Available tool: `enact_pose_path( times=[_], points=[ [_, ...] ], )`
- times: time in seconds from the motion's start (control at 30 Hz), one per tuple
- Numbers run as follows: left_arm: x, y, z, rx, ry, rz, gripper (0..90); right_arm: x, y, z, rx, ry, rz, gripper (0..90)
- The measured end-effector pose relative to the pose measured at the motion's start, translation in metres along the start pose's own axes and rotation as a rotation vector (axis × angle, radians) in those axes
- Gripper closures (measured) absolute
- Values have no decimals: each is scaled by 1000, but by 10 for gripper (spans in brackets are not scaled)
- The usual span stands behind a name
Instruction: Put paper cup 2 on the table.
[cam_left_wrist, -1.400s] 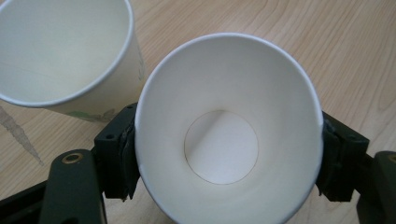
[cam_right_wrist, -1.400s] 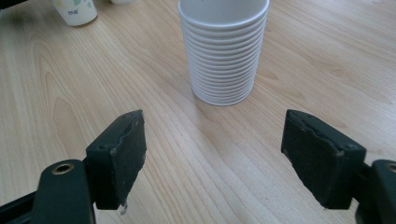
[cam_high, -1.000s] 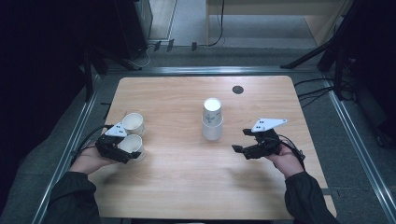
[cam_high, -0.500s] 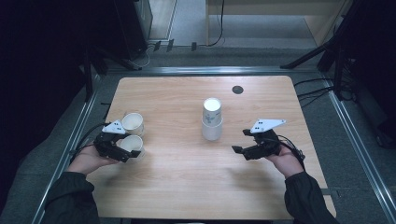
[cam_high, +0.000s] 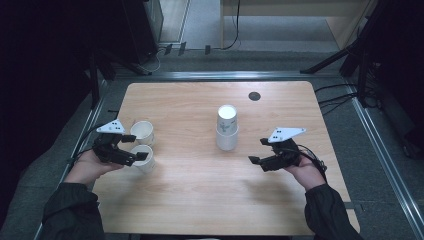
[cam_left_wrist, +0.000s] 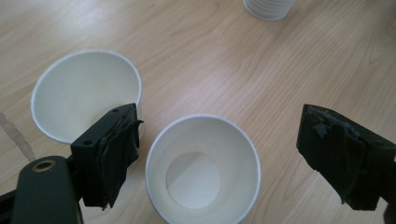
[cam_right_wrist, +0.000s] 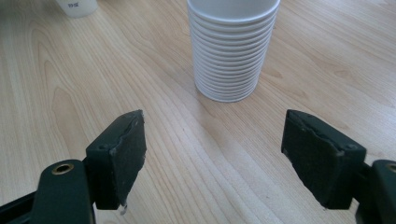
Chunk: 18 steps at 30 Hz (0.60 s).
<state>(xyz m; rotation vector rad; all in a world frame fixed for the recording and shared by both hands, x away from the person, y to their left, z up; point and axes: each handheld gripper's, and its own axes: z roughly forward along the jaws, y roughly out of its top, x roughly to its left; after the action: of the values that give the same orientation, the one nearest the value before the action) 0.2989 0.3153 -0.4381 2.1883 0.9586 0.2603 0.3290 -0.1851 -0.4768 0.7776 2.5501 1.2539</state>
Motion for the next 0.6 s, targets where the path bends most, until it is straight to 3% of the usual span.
enact_pose_path(
  times=[0.23, 0.6],
  points=[
    [-7, 12, -4, -32, -16, -19, 141, 0, 0, 0, 2, 0, 2, 223],
    [-25, 30, 10, -16, -15, 15, 144, 1, -2, -1, 9, -7, -7, 223]
  ],
)
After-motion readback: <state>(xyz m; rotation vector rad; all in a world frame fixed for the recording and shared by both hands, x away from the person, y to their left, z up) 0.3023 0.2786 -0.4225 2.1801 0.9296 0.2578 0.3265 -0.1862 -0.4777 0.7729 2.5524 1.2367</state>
